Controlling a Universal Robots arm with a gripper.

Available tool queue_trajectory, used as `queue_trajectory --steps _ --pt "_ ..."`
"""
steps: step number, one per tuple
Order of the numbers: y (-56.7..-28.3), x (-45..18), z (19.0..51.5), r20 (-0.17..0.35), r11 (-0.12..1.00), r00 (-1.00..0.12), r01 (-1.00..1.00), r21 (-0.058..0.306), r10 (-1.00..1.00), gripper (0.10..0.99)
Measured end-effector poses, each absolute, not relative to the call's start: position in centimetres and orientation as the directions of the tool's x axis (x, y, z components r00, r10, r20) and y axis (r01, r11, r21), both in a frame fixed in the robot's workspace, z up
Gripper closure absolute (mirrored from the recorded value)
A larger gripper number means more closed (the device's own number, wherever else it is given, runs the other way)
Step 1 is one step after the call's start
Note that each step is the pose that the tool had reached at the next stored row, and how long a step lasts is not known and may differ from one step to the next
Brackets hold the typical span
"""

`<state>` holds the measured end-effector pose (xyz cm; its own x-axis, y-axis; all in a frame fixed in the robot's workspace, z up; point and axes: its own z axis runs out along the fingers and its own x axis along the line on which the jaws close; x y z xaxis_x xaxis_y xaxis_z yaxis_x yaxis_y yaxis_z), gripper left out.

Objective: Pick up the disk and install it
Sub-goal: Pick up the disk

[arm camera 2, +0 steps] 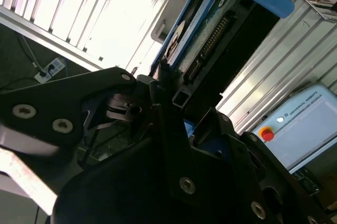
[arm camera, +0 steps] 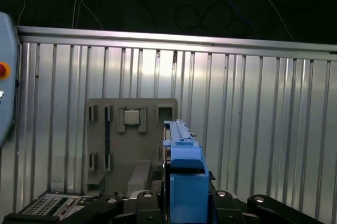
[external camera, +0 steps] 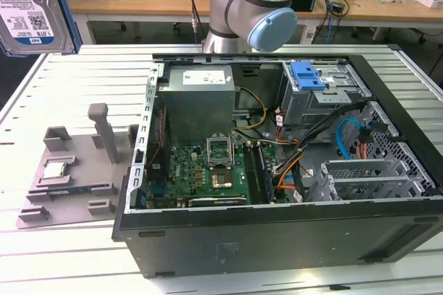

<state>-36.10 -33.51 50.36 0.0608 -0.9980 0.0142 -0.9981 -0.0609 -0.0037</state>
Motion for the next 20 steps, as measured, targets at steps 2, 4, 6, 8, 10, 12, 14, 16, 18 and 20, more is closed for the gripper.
queue_trajectory --steps 2,4,6,8,10,12,14,16,18,20 --pt "-33.5 -36.1 50.7 0.014 -0.061 0.061 -0.998 -0.004 -0.998 0.718" --pt "-33.5 -36.1 51.3 0.014 -0.061 0.061 -0.998 -0.004 -0.998 0.718" --pt "-33.4 -36.1 51.7 0.014 -0.061 0.061 -0.998 -0.004 -0.998 0.718" --pt "-33.4 -36.1 52.0 0.014 -0.061 0.061 -0.998 -0.004 -0.998 0.718" --pt "-33.4 -36.1 52.5 0.014 -0.061 0.061 -0.998 -0.004 -0.998 0.718" --pt "-33.4 -36.1 52.8 0.014 -0.061 0.061 -0.998 -0.004 -0.998 0.718" --pt "-33.3 -36.1 53.1 0.014 -0.061 0.061 -0.998 -0.004 -0.998 0.718" --pt "-33.3 -36.1 53.5 0.014 -0.061 0.061 -0.998 -0.004 -0.998 0.718" --pt "-33.3 -36.1 54.1 0.014 -0.061 0.061 -0.998 -0.004 -0.998 0.718" --pt "-33.3 -36.1 54.4 0.014 -0.061 0.061 -0.998 -0.004 -0.998 0.718"
